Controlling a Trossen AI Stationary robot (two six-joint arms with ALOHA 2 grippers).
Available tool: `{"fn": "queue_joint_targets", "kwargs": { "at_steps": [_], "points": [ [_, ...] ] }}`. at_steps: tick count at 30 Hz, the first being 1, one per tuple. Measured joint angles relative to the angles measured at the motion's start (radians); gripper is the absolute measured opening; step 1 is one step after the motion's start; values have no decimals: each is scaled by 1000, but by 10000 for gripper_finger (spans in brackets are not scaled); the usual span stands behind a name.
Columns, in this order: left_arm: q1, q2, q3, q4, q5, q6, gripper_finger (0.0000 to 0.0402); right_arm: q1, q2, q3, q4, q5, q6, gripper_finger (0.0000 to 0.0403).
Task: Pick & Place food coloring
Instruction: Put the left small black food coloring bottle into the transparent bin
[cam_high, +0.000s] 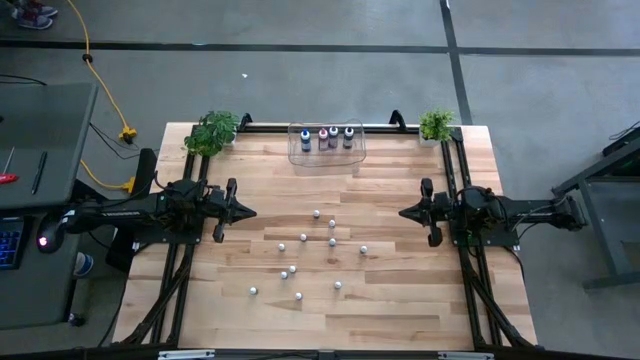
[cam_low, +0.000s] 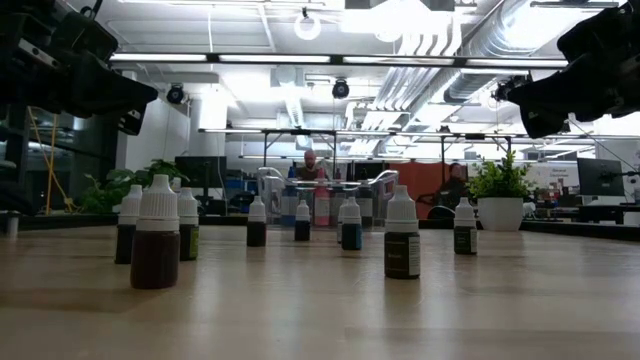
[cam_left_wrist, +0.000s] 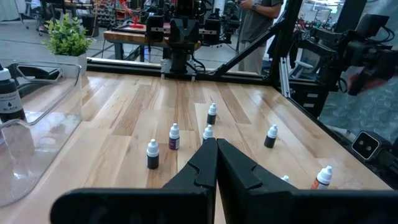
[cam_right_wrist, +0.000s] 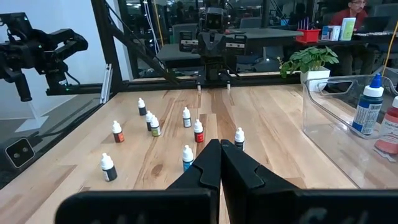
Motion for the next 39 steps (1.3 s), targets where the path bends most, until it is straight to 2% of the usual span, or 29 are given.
{"fn": "queue_joint_targets", "kwargs": {
  "at_steps": [6, 39],
  "points": [
    [0, 0, 0, 0, 0, 0, 2, 0, 0, 0, 0, -2, 139, 0],
    [0, 0, 0, -1, -28, 0, 2, 0, 0, 0, 0, -1, 135, 0]
  ]
}}
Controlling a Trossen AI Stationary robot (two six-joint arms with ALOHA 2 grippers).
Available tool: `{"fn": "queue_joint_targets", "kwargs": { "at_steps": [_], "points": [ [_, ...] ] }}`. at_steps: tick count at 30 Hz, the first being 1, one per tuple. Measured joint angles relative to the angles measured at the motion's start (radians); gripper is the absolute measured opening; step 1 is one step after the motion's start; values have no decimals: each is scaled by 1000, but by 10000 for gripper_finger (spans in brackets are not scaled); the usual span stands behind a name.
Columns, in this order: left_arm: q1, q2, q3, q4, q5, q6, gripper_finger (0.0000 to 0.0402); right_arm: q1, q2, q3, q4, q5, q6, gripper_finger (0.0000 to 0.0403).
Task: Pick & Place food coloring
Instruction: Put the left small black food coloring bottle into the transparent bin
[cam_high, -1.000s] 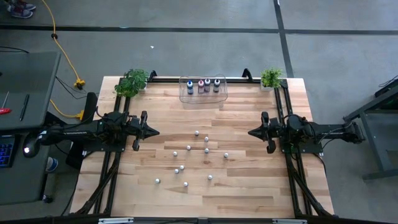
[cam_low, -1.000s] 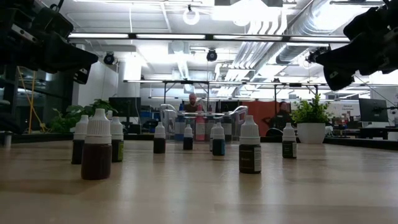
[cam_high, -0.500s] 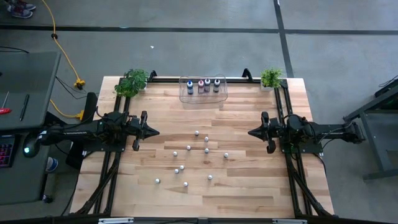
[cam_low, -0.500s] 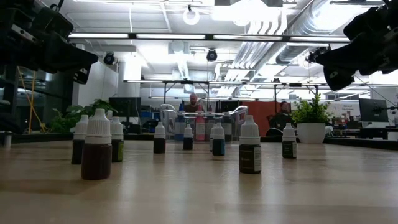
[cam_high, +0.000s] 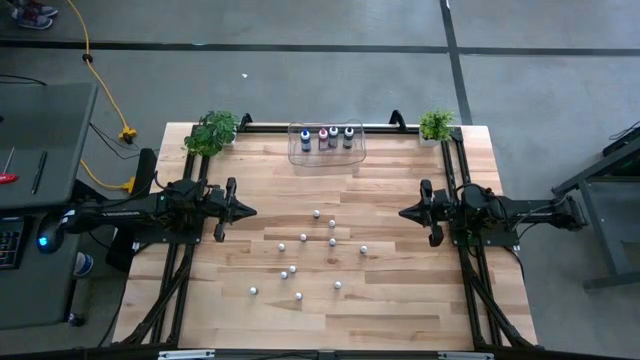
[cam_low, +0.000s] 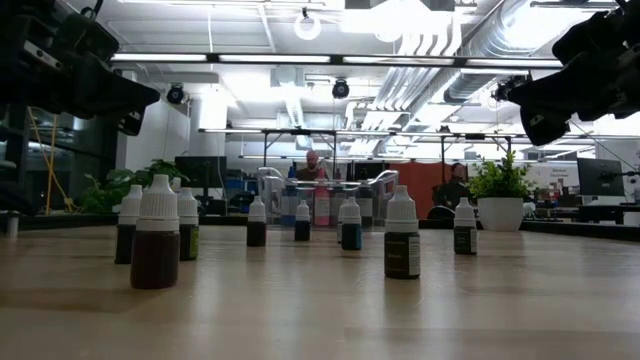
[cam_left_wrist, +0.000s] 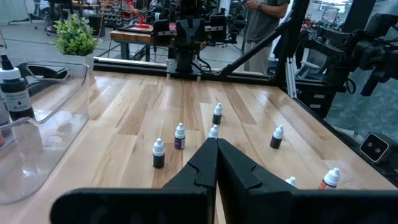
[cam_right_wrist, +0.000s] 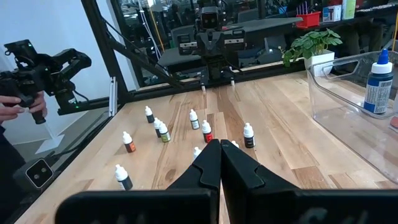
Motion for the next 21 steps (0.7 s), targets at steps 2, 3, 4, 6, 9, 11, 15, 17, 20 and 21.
{"fn": "queue_joint_targets", "kwargs": {
  "at_steps": [2, 3, 4, 6, 9, 11, 15, 17, 20, 21],
  "points": [
    [0, 0, 0, 0, -17, 0, 2, 0, 0, 0, 0, 0, 0, 0],
    [0, 0, 0, 0, -21, 0, 2, 0, 0, 0, 0, 0, 0, 0],
    [0, 0, 0, 0, -21, 0, 2, 0, 0, 0, 0, 0, 0, 0],
    [0, 0, 0, 0, -18, -8, 2, 0, 0, 0, 0, 0, 0, 0],
    [0, 0, 0, 1, -2, -69, 2, 0, 0, 0, 0, 0, 0, 0],
    [0, 0, 0, 1, -25, -84, 2, 0, 0, 0, 0, 0, 0, 0],
    [0, 0, 0, 0, -67, -101, 2, 0, 0, 0, 0, 0, 0, 0],
    [0, 0, 0, -1, -67, -108, 2, 0, 0, 0, 0, 0, 0, 0],
    [0, 0, 0, -1, -67, -108, 2, 0, 0, 0, 0, 0, 0, 0],
    [0, 0, 0, 0, -67, -108, 2, 0, 0, 0, 0, 0, 0, 0]
  ]
}}
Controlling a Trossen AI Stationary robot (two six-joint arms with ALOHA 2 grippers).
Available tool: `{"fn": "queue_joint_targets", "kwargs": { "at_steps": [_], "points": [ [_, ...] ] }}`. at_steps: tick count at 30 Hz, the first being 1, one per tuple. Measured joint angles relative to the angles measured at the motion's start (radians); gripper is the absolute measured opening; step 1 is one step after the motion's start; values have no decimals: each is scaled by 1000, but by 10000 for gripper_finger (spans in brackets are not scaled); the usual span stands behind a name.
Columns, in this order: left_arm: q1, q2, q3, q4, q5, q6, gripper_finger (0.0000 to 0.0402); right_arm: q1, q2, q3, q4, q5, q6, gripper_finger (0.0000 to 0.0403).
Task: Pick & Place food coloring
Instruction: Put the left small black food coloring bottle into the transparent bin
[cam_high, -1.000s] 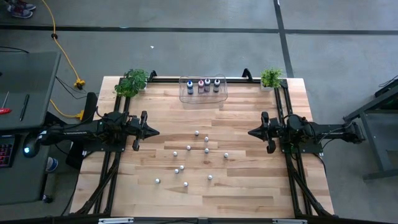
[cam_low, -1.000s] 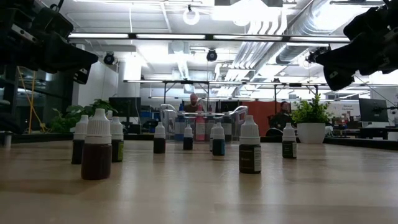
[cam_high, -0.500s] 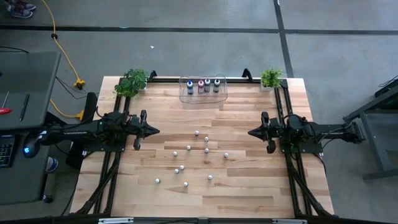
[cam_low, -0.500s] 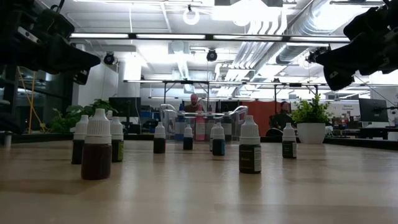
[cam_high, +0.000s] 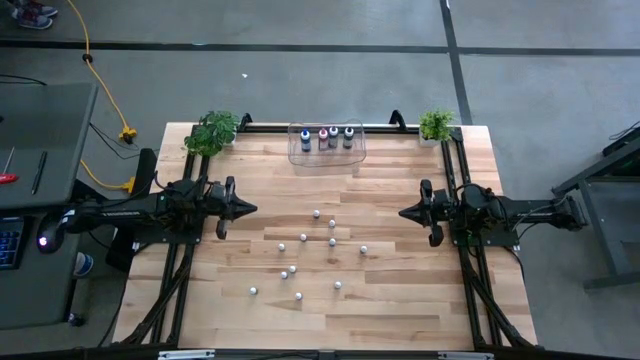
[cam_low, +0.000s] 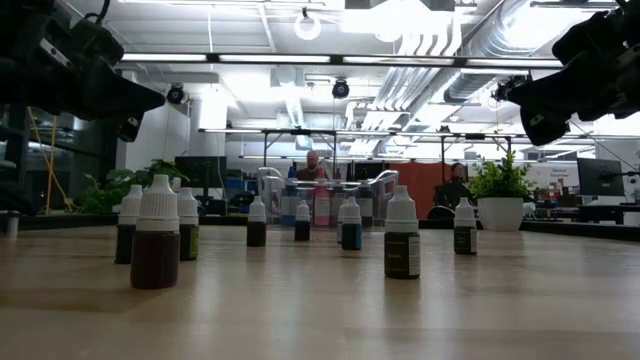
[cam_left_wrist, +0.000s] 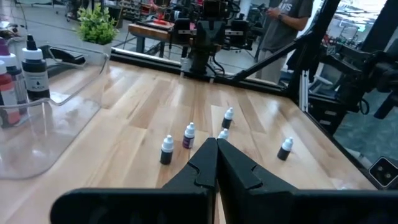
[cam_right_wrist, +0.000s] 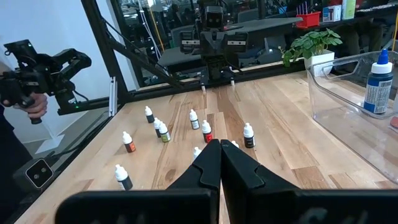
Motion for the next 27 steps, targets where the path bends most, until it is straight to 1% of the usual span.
{"fn": "queue_joint_targets", "kwargs": {
  "at_steps": [4, 8, 10, 12, 15, 20, 22, 27],
  "points": [
    [0, 0, 0, 20, -4, 1, 2, 0, 0, 0, 0, 0, 0, 0],
    [0, 0, 6, 81, -18, 3, 3, 0, 0, 0, 0, 0, 0, 0],
    [0, 3, 34, 46, -41, 6, 7, 0, 0, 0, 0, 0, 0, 0],
    [0, 28, 72, 20, -88, 7, 16, 0, 0, 0, 0, 0, 0, 0],
    [0, 66, 138, -52, -139, 8, 36, 0, 0, 0, 0, 0, 0, 0],
    [0, 156, 251, -124, -142, 5, 76, 0, 0, 0, 3, 0, 0, 0],
    [0, 205, 307, -188, -126, 3, 87, 0, 0, 0, 4, 0, 0, 0],
    [0, 342, 487, -446, -12, -10, 99, 0, 0, 0, 5, 0, 0, 0]
  ]
}}
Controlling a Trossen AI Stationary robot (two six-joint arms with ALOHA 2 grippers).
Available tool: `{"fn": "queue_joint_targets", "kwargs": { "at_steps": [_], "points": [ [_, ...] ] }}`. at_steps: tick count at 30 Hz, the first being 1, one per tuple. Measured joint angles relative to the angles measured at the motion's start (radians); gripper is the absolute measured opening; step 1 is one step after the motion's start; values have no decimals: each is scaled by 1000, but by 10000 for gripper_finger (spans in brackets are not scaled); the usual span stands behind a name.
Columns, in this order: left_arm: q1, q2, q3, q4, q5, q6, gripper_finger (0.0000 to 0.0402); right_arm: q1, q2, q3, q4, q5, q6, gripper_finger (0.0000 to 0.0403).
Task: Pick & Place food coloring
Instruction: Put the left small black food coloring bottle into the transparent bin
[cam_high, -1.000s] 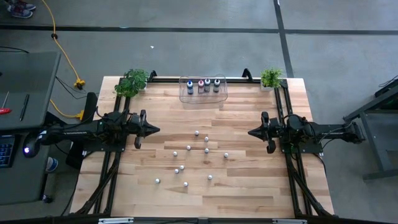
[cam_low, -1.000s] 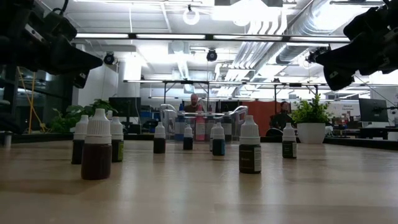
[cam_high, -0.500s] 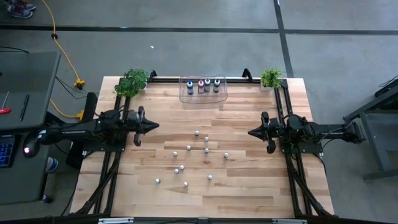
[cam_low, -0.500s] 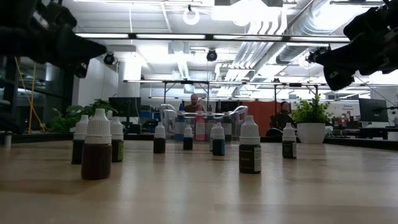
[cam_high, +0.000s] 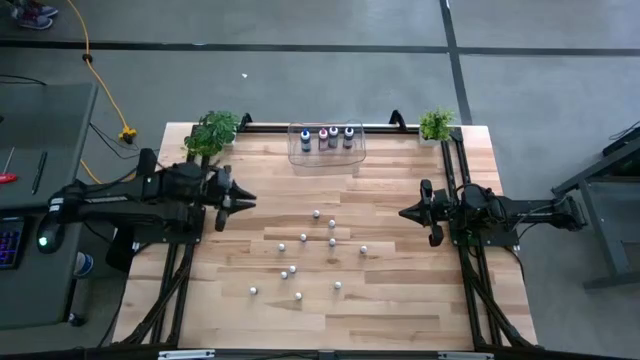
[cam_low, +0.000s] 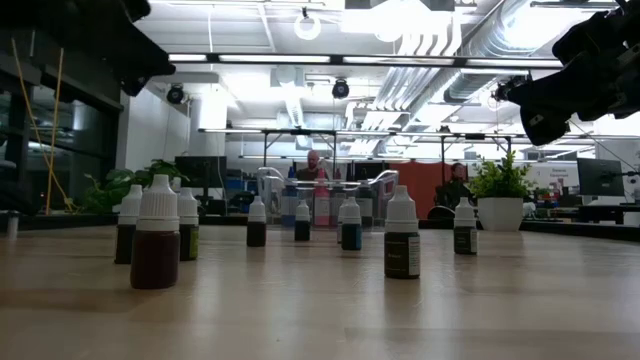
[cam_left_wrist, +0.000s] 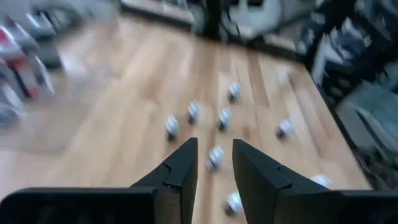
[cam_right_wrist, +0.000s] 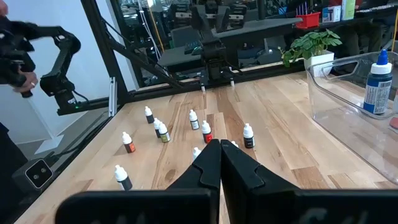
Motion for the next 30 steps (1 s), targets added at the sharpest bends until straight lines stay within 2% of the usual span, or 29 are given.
{"fn": "queue_joint_targets", "kwargs": {
  "at_steps": [4, 8, 12, 16, 20, 24, 30],
  "points": [
    [-1, 106, 146, -188, 60, -39, 99, 0, 0, 0, 1, 0, 0, 0],
    [-43, 197, 279, -380, 72, -43, 99, 0, 0, 0, 1, 0, 0, 0],
    [-117, 263, 392, -557, 29, -106, 99, 0, 0, 0, 1, 0, 0, 0],
    [-208, 309, 456, -679, -45, -247, 99, 0, 0, 0, 1, 0, 0, 0],
    [-295, 341, 477, -752, -73, -386, 99, 0, 0, 0, 1, 0, 0, 0],
    [-377, 374, 478, -750, -72, -523, 99, 0, 0, 0, 1, 0, 0, 0],
    [-419, 480, 483, -712, -38, -664, 99, 0, 0, 0, 2, 0, 0, 0]
  ]
}}
